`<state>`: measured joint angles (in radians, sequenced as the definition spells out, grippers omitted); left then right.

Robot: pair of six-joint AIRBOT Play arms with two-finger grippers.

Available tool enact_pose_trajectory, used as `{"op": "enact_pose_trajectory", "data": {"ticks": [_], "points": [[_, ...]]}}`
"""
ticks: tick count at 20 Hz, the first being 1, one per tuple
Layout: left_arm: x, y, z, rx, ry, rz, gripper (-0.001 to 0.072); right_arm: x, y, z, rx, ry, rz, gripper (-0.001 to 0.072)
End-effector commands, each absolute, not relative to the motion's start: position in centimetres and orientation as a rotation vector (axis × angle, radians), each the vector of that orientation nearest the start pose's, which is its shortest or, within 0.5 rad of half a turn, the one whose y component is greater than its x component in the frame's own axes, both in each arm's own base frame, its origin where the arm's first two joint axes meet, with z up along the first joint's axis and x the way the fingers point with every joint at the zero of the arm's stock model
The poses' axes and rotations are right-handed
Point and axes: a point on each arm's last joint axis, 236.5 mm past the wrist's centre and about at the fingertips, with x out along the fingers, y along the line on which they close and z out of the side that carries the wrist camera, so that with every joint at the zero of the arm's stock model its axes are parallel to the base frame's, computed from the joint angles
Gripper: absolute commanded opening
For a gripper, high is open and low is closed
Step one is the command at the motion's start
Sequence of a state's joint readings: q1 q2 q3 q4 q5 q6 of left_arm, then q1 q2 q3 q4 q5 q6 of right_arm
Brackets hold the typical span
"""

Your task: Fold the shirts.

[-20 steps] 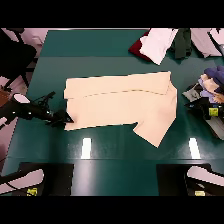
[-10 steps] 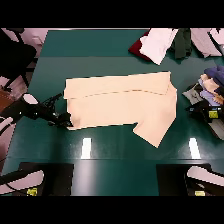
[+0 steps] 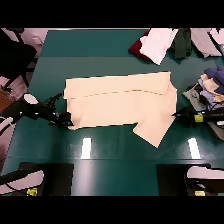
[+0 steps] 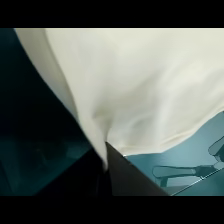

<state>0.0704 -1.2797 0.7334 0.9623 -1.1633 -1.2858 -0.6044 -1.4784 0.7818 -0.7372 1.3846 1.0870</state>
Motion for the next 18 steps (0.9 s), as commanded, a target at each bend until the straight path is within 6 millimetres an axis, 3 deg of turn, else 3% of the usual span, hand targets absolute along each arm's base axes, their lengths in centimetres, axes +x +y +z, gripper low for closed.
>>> {"op": "enact_pose_trajectory", "data": {"ticks": [1,10,13,14,16,18], "points": [[27.0,-10.6,-8.2,-0.493,1.560,-0.381,0.0022,29.2,2.6,-8.7,1.092,1.466,0.378,0.0492],[27.5,-10.4,-8.3,-0.493,1.540,-0.370,0.0022,28.6,6.9,-8.1,0.987,1.542,0.473,0.0483],[27.5,-10.4,-8.3,-0.493,1.539,-0.370,0.0023,28.5,7.5,-7.2,0.948,1.539,0.484,0.0412],[27.5,-10.4,-8.3,-0.493,1.538,-0.370,0.0023,28.5,7.5,-6.7,0.940,1.529,0.488,0.0340],[27.7,-10.4,-8.3,-0.493,1.534,-0.368,0.0022,28.8,7.4,-5.8,0.912,1.495,0.492,0.0077],[27.8,-10.6,-8.2,-0.508,1.528,-0.371,0.0023,29.1,7.2,-4.9,0.886,1.461,0.492,0.0021]]}}
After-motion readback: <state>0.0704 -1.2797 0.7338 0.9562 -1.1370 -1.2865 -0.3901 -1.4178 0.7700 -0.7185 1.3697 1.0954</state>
